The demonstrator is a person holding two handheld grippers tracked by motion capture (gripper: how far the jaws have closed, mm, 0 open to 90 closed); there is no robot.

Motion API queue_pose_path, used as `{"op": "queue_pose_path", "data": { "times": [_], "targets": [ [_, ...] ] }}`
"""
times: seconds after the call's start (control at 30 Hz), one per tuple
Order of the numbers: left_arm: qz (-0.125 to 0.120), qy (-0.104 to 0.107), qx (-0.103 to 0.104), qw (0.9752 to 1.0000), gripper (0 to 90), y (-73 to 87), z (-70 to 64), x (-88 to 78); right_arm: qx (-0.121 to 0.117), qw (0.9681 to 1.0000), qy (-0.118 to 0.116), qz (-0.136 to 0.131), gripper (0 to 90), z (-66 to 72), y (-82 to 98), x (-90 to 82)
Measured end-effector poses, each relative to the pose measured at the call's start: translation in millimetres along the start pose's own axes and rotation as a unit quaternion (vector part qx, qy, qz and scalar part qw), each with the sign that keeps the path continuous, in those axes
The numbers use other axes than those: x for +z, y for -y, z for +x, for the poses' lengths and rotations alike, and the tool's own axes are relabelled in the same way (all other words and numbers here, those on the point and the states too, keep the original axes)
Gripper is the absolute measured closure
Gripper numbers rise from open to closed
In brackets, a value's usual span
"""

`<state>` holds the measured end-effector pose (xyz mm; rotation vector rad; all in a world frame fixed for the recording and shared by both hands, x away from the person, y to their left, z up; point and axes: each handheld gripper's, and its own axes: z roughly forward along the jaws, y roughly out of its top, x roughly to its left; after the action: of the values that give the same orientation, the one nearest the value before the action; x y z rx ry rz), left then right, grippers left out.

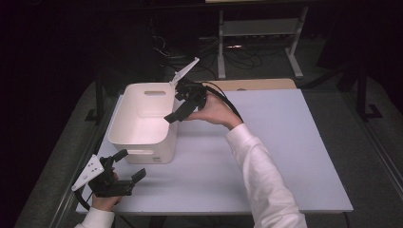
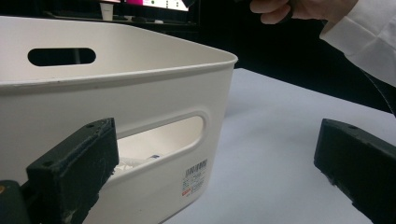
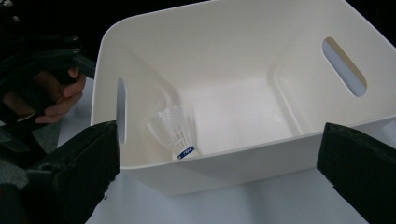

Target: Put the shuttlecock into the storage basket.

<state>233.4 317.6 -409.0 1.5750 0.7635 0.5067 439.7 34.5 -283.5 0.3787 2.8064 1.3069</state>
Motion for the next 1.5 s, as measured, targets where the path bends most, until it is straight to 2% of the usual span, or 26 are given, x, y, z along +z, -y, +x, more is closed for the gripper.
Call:
{"op": "queue_pose_path", "data": {
  "times": [0.2,0.33,0.63,0.7,0.73,0.77,1.0,1.23,1.27,1.5],
  "targets": [
    [-0.002,0.001,-0.002,1.0,0.0,0.4,0.1,1.8,0.009,0.9999,0.004,-0.006,0.0,4.0,10.6,-11.7],
    [0.0,0.001,0.0,1.0,0.0,0.2,0.5,2.0,0.009,0.9998,0.01,-0.014,0.0,2.5,17.9,-19.6],
    [-0.001,0.002,-0.002,1.0,0.0,0.4,0.8,3.2,0.028,0.9991,0.021,-0.023,0.0,-2.4,36.7,-34.1],
    [-0.001,0.001,-0.003,1.0,0.0,0.4,0.6,3.6,0.035,0.9989,0.021,-0.023,0.0,-2.5,39.1,-36.3],
    [0.001,0.0,-0.002,1.0,0.0,0.3,0.7,3.6,0.027,0.9991,0.023,-0.023,0.0,-4.0,40.5,-37.2],
    [0.001,0.001,-0.001,1.0,0.0,0.3,1.0,3.7,0.034,0.9989,0.023,-0.022,0.0,-3.2,41.4,-38.5],
    [0.004,0.0,0.001,1.0,0.0,0.2,1.3,4.1,0.033,0.9987,0.028,-0.026,0.0,-3.8,48.9,-45.3],
    [0.002,0.001,0.0,1.0,0.0,0.2,1.2,4.8,0.047,0.9979,0.029,-0.032,0.0,-1.9,57.2,-52.1],
    [0.002,0.001,0.001,1.0,0.0,0.2,1.3,4.8,0.041,0.9981,0.033,-0.033,0.0,-2.1,58.6,-52.7],
    [0.001,0.001,0.001,1.0,0.0,-0.1,1.2,5.2,0.051,0.9972,0.038,-0.039,0.0,-2.4,68.6,-58.7]
  ]
}}
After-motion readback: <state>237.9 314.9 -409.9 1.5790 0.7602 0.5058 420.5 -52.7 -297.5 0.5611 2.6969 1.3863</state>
